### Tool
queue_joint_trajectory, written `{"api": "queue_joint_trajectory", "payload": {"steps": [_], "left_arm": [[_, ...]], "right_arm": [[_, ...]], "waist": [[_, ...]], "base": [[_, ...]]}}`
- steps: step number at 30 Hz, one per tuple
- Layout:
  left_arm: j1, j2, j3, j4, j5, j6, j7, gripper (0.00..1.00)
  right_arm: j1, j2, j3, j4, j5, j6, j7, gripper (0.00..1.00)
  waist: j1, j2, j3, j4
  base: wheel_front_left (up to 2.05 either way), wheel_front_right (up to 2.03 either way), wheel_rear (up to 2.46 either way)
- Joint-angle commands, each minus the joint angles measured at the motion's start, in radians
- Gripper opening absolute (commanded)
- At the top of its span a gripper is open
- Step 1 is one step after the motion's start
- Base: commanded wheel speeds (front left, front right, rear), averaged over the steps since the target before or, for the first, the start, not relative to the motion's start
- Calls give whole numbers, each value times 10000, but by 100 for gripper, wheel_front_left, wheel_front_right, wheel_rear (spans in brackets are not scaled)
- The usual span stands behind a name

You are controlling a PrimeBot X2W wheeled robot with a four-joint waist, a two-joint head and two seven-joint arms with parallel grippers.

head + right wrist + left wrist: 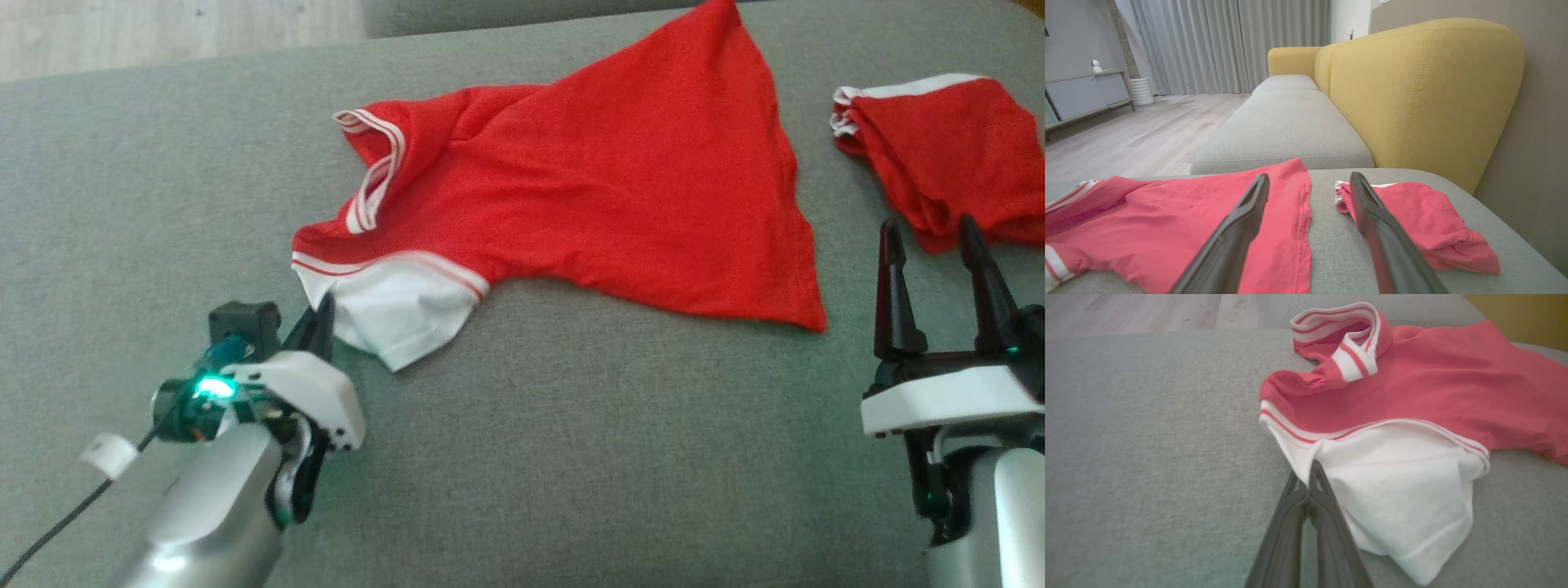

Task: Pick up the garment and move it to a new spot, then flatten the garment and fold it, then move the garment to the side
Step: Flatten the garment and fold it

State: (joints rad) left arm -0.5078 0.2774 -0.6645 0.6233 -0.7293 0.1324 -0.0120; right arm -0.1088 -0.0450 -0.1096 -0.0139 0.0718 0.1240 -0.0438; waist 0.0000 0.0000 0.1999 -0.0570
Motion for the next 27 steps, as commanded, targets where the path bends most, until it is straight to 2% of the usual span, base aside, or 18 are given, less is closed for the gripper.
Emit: {"api": "queue_joint_trajectory", "payload": {"steps": [1,9,15,17,22,26,27], "left_arm": [[-139,461,278,-450,45,69,83,0],[214,1896,309,-2457,-12,309,1519,0],[213,2688,513,-4086,80,827,2175,0],[488,2897,621,-4813,36,1070,2254,0],[1523,3422,832,-6850,177,2007,2254,0],[2510,3565,810,-8346,13,2687,2526,0],[2628,3560,805,-8403,-60,2721,2560,0]], "right_arm": [[-33,-53,202,-317,64,67,21,100],[-56,-53,281,-256,135,67,20,100],[-16,-53,298,-190,156,67,40,100],[31,-53,257,-148,157,67,36,100],[138,-53,166,-103,174,67,-1,100],[203,-53,79,-12,169,67,-36,100],[189,-53,111,11,179,67,-43,100]], "waist": [[0,0,-96,111],[0,0,-18,119],[0,0,-24,-79],[0,0,-53,-123],[0,0,-158,-155],[0,0,-223,-31],[0,0,-219,-21]], "base": [[0,0,0],[0,0,0],[0,0,0],[0,0,0],[0,0,0],[0,0,0],[0,0,0]]}}
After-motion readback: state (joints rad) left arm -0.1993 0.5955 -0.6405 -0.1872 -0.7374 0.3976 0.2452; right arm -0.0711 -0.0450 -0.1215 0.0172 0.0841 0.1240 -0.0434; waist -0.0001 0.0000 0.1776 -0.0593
